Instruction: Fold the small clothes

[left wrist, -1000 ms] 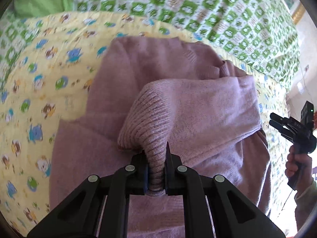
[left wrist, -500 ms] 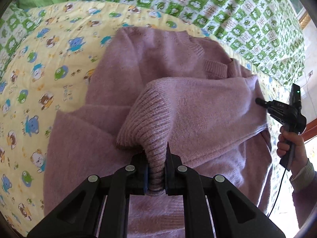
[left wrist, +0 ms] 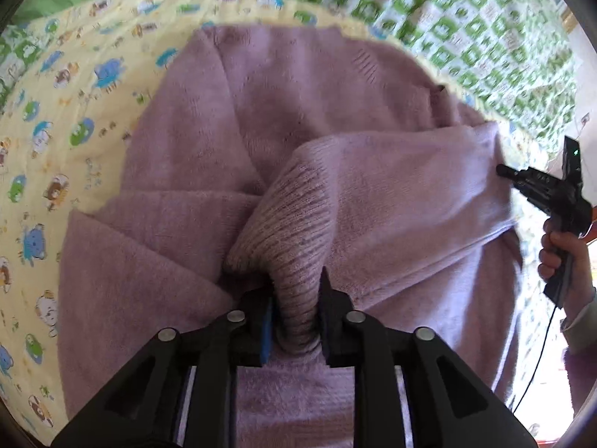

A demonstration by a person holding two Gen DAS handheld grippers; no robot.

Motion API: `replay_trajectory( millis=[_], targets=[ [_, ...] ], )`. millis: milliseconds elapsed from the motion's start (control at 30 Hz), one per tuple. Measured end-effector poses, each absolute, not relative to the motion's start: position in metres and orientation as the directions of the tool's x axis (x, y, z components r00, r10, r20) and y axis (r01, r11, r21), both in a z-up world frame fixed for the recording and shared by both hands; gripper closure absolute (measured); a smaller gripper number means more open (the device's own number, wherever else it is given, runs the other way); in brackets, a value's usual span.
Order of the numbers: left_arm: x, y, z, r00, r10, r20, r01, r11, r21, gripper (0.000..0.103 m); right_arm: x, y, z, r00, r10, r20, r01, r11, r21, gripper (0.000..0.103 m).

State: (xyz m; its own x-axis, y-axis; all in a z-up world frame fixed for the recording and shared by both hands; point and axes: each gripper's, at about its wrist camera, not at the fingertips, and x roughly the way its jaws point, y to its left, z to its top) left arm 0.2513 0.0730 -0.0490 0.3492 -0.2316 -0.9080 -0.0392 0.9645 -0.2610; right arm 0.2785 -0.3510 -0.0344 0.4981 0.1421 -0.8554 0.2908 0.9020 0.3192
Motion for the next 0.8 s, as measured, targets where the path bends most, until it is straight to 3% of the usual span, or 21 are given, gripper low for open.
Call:
replay_trajectory(
  millis=[167, 300, 533, 633, 800],
  targets=[
    [0.228, 0.081, -0.017, 0.398, -0.223, -0.89, -0.045, 0.964, -0.262, 0.076, 0.256, -0.34, 0.002, 0.566, 0.147, -0.811, 0.273, 0.895, 0.353, 0.076],
    [0.2, 0.095, -0.003, 0.407, -0.218, -0.887, -0.084, 0.958, -0.274, 0.074, 0.23, -0.3, 0.019, 0.579, 0.266, -0.771, 0.166, 0.887, 0.431, 0.063],
    [0.142, 0.127, -0.01, 0.393, -0.168, -0.904, -0.161, 0.955, -0.248, 0.047, 0.183, -0.191, 0.0, 0.425, 0.504, -0.752, -0.035, 0.839, 0.542, 0.055],
    [0.119, 0.14, -0.017, 0.377, -0.157, -0.913, -0.179, 0.955, -0.238, 0.044, 0.169, -0.155, -0.015, 0.356, 0.552, -0.754, -0.063, 0.819, 0.57, 0.054],
    [0.109, 0.107, -0.014, 0.39, -0.088, -0.917, -0.021, 0.994, -0.105, 0.039, 0.161, -0.123, -0.027, 0.313, 0.561, -0.766, -0.064, 0.817, 0.573, 0.054]
  ],
)
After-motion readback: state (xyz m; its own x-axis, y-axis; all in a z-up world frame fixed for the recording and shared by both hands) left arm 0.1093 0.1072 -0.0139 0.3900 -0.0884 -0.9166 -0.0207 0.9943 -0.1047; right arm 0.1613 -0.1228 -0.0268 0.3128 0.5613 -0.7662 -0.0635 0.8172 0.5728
